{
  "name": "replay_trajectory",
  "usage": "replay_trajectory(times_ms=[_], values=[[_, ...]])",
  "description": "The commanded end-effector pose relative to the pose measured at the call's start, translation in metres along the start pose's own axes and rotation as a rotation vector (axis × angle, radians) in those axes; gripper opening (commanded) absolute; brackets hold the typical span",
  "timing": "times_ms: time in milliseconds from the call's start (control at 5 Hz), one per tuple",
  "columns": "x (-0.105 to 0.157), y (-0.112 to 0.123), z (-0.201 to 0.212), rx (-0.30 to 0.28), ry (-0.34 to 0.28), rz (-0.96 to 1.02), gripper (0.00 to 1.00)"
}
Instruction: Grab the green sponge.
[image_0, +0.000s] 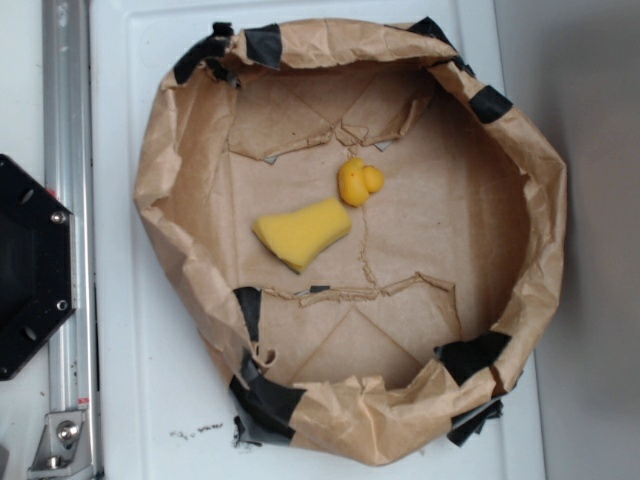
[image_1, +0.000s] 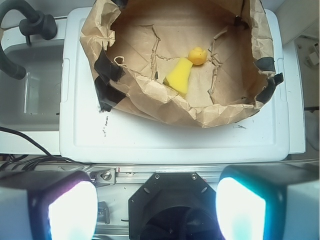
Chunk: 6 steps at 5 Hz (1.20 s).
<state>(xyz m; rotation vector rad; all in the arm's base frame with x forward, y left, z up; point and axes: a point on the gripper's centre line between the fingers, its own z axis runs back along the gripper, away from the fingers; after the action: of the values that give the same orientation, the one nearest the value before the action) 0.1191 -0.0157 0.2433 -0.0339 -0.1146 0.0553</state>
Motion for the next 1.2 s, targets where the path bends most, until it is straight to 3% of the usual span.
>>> replay_trajectory(times_ms=[0, 200, 400, 600, 800, 1000], values=[[0.0, 0.0, 0.0, 0.0, 0.0, 0.0, 1.0], [0.047, -0.005, -0.031, 0.025, -0.014, -0.027, 1.0], [0.096, 0.002, -0.05, 0.035, -0.055, 0.17, 1.0], [0.119, 0.011, -0.088, 0.001, -0.11, 0.318, 1.0], [0.114, 0.016, -0.137, 0.022, -0.108, 0.314, 1.0], [0.11, 0.023, -0.16, 0.046, -0.074, 0.319, 1.0]])
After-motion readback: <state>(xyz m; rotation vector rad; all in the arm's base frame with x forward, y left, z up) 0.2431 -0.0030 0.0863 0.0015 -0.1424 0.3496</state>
